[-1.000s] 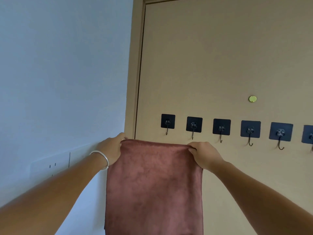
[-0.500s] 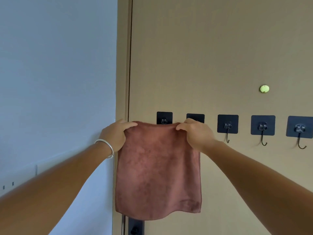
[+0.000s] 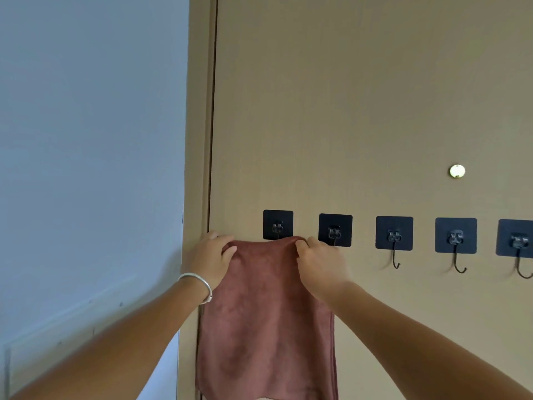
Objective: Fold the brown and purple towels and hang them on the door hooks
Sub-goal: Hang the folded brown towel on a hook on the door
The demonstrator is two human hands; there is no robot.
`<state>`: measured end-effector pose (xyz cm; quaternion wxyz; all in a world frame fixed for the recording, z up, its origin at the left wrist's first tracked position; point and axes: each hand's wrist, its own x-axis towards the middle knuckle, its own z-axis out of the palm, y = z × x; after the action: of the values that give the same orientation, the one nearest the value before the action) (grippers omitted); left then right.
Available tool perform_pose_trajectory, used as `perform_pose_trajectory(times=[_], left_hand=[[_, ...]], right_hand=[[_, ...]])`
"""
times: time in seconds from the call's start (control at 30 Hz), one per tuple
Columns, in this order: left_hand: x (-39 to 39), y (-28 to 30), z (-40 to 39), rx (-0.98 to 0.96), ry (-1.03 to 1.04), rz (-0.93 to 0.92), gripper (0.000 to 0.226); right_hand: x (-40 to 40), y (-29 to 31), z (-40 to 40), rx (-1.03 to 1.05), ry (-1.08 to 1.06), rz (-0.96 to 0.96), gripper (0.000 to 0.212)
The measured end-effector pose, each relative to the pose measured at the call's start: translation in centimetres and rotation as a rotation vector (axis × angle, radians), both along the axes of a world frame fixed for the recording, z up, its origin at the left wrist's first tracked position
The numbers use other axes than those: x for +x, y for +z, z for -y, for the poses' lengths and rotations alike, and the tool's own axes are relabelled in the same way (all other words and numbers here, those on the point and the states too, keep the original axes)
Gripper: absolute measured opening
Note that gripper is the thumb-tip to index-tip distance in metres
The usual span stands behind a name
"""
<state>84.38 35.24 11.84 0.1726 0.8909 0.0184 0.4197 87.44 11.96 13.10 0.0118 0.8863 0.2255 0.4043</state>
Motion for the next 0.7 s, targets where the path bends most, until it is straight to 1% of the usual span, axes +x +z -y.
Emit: perform_pose_trajectory(times=[0.07, 0.13, 0.2, 0.27, 0.33, 0.43, 0.53, 0.6, 0.7], left_hand=[[0.4, -1.1, 0.2, -0.029, -0.014, 0.054, 0.025], [0.7, -1.8, 0.1, -0.034, -0.08, 0.132, 0.021], [0.8, -1.6, -0.2, -0.033, -0.146, 0.234, 0.025], [0.5, -0.9, -0.4, -0.001, -0.197, 0.323, 0.032], [0.0, -0.3, -0.6, 0.038, -0.212, 0.354, 0.037], [-0.4, 0.4, -0.7, 0.122, -0.207, 0.354, 0.041], [0.0, 0.9, -0.3, 0.144, -0.196, 0.319, 0.048], [0.1, 1.4, 0.2, 0.145, -0.151, 0.224, 0.048], [0.2, 1.5, 1.1, 0.148, -0.069, 0.045, 0.045]], right_hand=[[0.4, -0.7, 0.0, -0.026, -0.016, -0.01, 0.027], [0.7, -1.0, 0.1, -0.039, -0.019, -0.013, 0.027], [0.6, -0.4, 0.5, -0.025, 0.0, 0.048, 0.023], [0.5, 0.4, 1.1, 0.001, 0.067, 0.142, 0.02], [0.4, 1.0, 2.0, 0.005, 0.16, 0.215, 0.018], [0.3, 1.7, 2.6, 0.028, 0.21, 0.274, 0.022], [0.5, 1.9, 2.2, 0.035, 0.175, 0.264, 0.031], [0.9, 1.7, 1.7, 0.009, 0.125, 0.252, 0.034], [1.1, 0.9, 0.8, -0.026, 0.028, 0.226, 0.032]])
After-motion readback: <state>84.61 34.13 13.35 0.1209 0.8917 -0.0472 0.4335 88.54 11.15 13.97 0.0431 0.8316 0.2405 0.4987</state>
